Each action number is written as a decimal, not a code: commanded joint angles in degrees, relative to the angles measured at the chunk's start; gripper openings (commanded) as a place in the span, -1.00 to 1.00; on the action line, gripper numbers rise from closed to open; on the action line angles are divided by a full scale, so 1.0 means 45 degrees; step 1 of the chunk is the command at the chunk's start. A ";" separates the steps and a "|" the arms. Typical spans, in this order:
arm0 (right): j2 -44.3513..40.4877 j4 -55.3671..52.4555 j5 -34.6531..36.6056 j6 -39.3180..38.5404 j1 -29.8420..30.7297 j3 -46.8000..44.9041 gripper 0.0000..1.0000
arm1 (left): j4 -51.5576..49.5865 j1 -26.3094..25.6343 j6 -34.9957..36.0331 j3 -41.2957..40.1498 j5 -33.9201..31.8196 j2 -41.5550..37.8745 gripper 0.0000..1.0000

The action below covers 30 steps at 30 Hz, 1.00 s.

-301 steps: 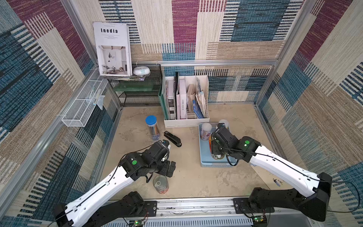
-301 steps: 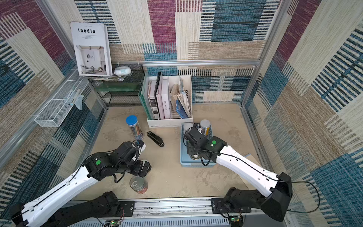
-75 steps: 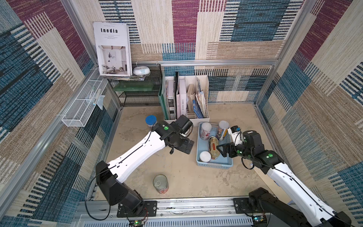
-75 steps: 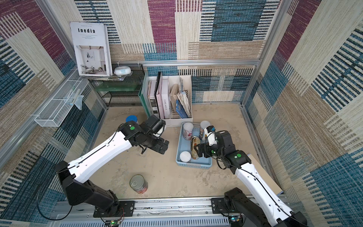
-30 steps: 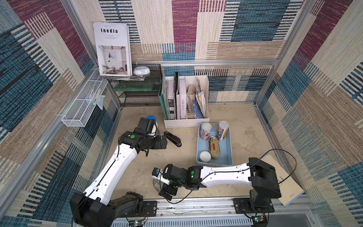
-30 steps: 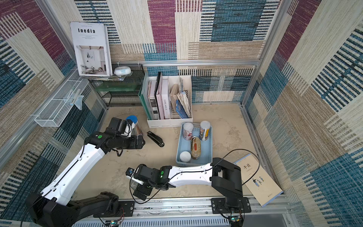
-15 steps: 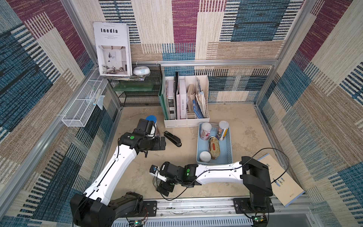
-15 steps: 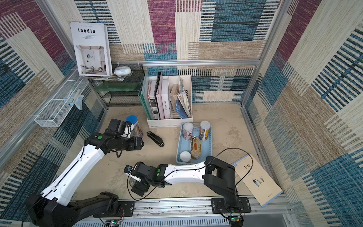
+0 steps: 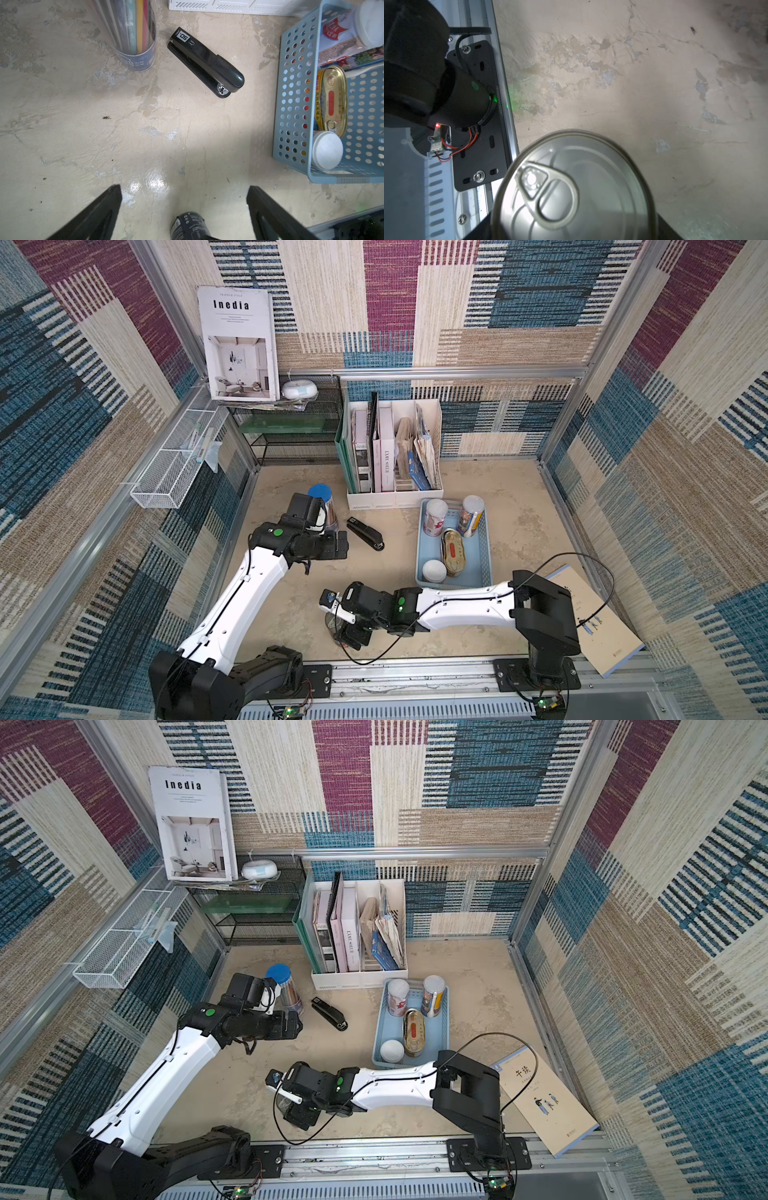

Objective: Put the canned food in the basket
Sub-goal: Pick up the canned food from the center of the board, then place the canned food in the basket.

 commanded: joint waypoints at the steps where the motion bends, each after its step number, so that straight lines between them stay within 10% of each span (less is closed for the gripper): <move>1: -0.0699 0.0726 0.0384 0.0257 0.0021 -0.0261 -0.04 | 0.0124 0.0049 0.0132 0.0038 0.0289 -0.0103 0.99; 30: -0.8062 -0.4028 0.6759 0.3485 -0.0657 -0.2640 -0.08 | 0.0772 0.0068 0.0318 -0.0325 0.0682 0.1193 0.99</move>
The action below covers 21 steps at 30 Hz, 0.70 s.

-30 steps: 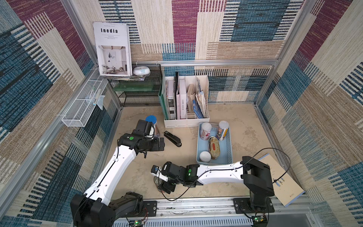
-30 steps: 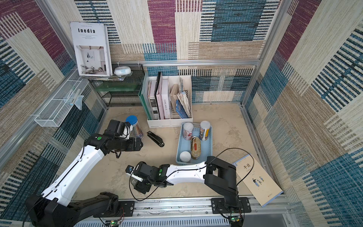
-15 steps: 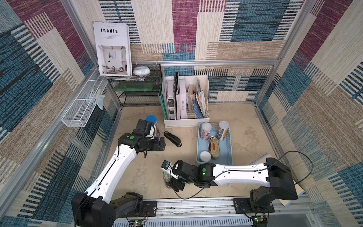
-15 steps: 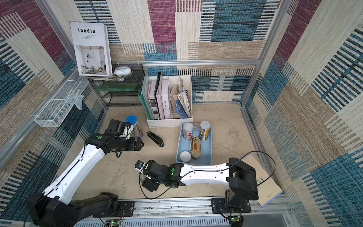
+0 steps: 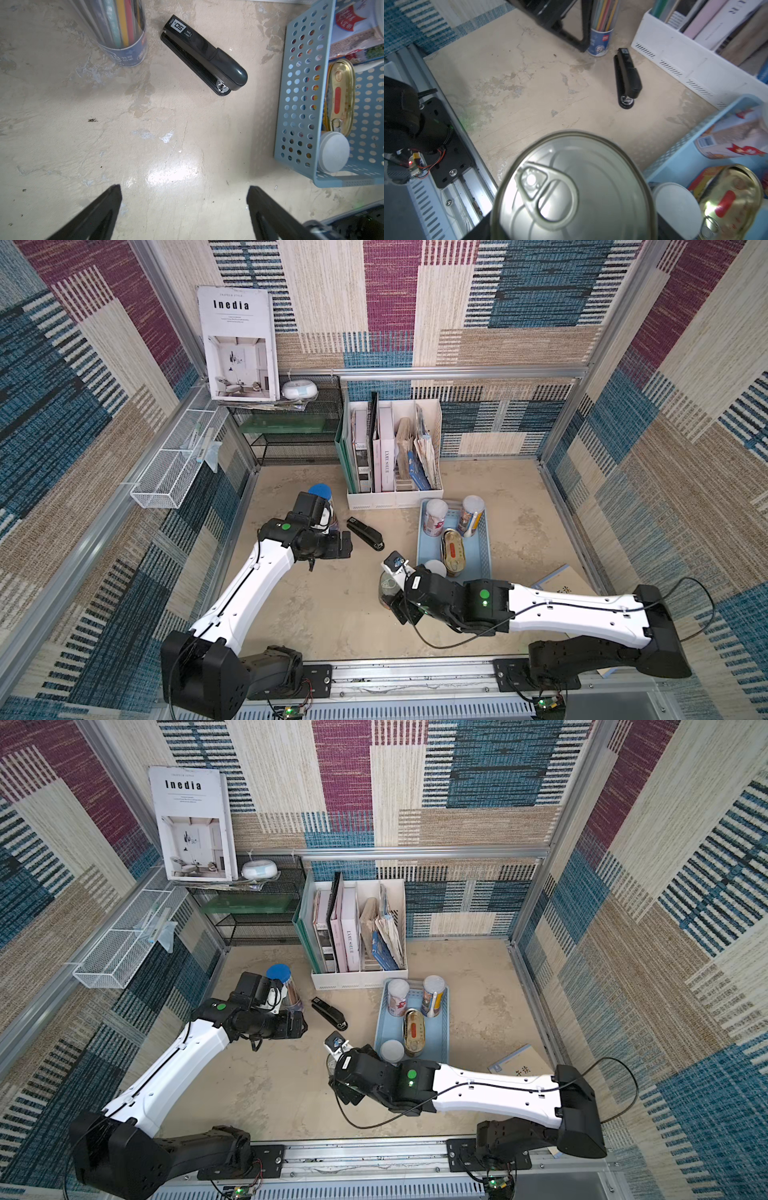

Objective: Put the canned food in the basket
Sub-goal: Place the canned food in the basket.

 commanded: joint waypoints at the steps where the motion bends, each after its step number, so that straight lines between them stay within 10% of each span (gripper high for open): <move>1: -0.1025 -0.0636 0.1546 0.0790 -0.0373 -0.0283 -0.09 | 0.0160 0.0010 0.0128 -0.0085 0.0148 0.0202 0.99; 21: -0.4248 -0.2243 0.1619 0.0891 -0.5519 -0.2083 -0.12 | 0.0410 0.0014 0.0186 -0.0465 0.0427 0.0511 0.99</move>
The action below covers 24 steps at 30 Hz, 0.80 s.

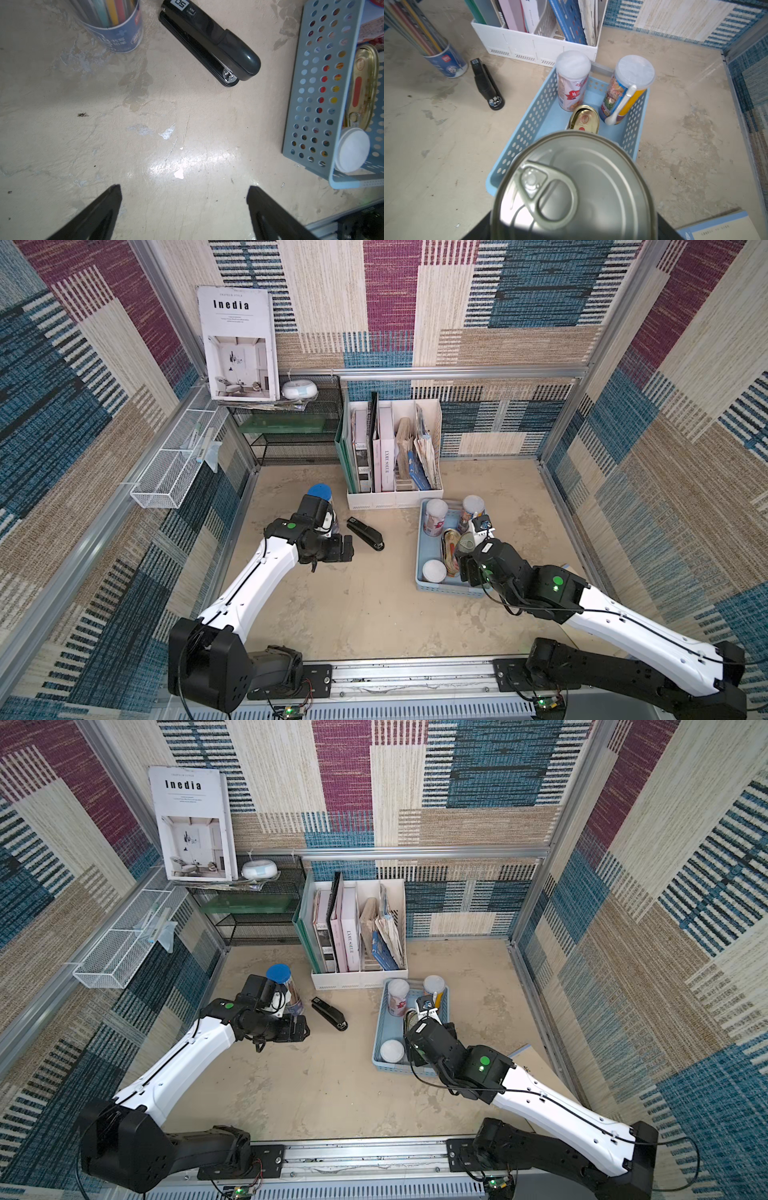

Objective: Put the canned food in the basket
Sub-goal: Place the canned food in the basket.

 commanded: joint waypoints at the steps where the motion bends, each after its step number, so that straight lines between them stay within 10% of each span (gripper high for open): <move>1: -0.0007 0.0919 -0.0172 -0.0311 -0.0584 -0.0307 -0.12 | 0.0184 0.0013 0.0152 -0.0070 0.0258 0.0051 0.99; 24: 0.0348 0.2593 -0.2209 -0.0520 -0.2530 -0.2456 -0.16 | 0.0298 0.0002 0.0102 -0.0213 0.0638 0.0229 0.99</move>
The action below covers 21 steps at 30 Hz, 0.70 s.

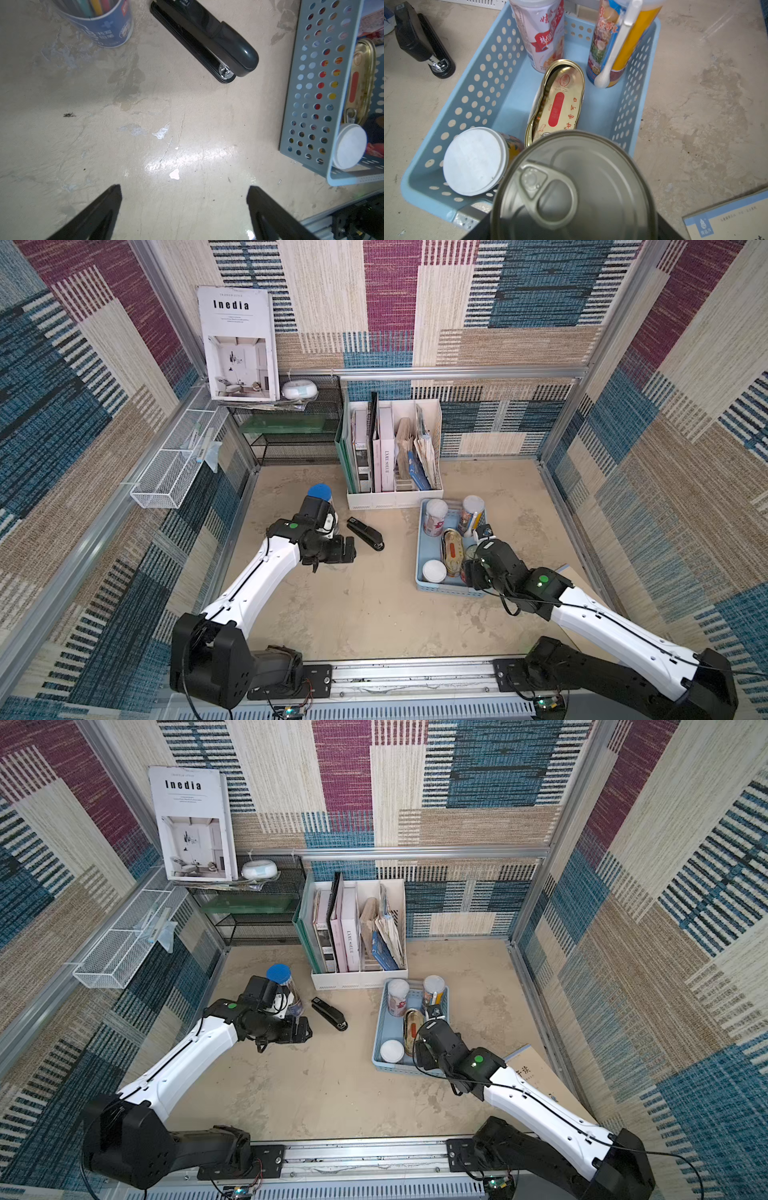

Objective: Put the canned food in the basket
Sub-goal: Place the canned food in the basket.

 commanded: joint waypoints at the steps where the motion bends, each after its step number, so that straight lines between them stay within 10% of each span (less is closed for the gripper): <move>1: 0.0167 0.0803 0.0078 0.0173 -0.0019 0.0128 -0.16 | 0.0103 -0.0008 0.0062 -0.0061 0.0197 0.0028 0.99; 21: 0.0054 -0.1286 -0.0729 0.1660 -0.0016 0.0876 -0.22 | 0.0181 -0.0019 0.0024 -0.0121 0.0431 0.0126 0.98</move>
